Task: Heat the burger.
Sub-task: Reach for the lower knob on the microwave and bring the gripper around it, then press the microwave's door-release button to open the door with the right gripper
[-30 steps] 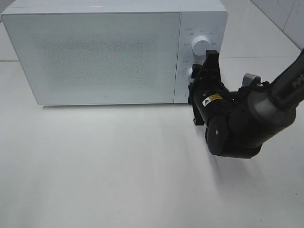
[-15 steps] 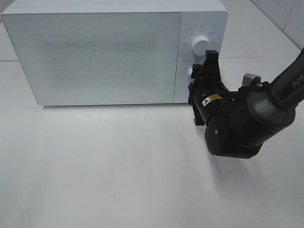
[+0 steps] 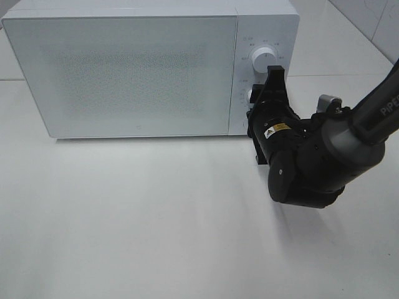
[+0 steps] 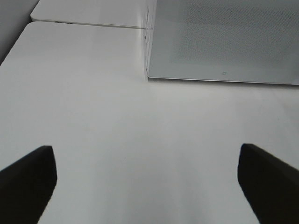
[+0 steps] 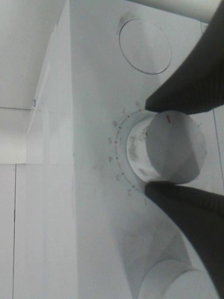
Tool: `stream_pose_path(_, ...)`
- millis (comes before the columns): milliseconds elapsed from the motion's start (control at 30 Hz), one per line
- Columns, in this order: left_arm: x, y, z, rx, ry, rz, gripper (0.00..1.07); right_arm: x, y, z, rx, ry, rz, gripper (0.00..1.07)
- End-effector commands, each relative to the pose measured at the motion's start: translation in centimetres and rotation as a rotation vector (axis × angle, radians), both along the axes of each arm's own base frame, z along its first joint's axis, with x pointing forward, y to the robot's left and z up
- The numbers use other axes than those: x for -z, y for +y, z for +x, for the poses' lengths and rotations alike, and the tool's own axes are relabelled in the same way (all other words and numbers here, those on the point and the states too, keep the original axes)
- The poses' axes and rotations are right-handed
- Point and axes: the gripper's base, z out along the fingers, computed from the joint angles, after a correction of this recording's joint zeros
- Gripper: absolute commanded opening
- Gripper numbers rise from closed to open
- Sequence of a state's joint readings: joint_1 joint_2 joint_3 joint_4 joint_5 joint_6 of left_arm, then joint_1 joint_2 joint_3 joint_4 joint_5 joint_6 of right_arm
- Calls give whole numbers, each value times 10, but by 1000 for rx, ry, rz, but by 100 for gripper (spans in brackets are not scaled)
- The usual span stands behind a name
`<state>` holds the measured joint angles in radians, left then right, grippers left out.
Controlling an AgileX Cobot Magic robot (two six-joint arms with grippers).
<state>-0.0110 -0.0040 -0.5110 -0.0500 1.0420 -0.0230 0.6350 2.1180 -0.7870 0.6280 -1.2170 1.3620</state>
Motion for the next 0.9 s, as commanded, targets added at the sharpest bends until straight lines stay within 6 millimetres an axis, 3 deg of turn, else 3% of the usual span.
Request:
stream_pose_path(33,1,0,-3,-2,-24,-5,98,-25,8,7,-32,-209,-13,41)
stream_pose_path(500,1,0,-3,-2,-24,-5,98,-15,-3,-9,-34,-109,-59,69)
stream_pose_path(733,1,0,-3,-2,-24,-5,98,-22,-10,-24,-97,-65,-162,70)
stream_pose_path(900,1,0,-3,-2,-24,-5,98,-31,-17,-46,-229,5,-352,70)
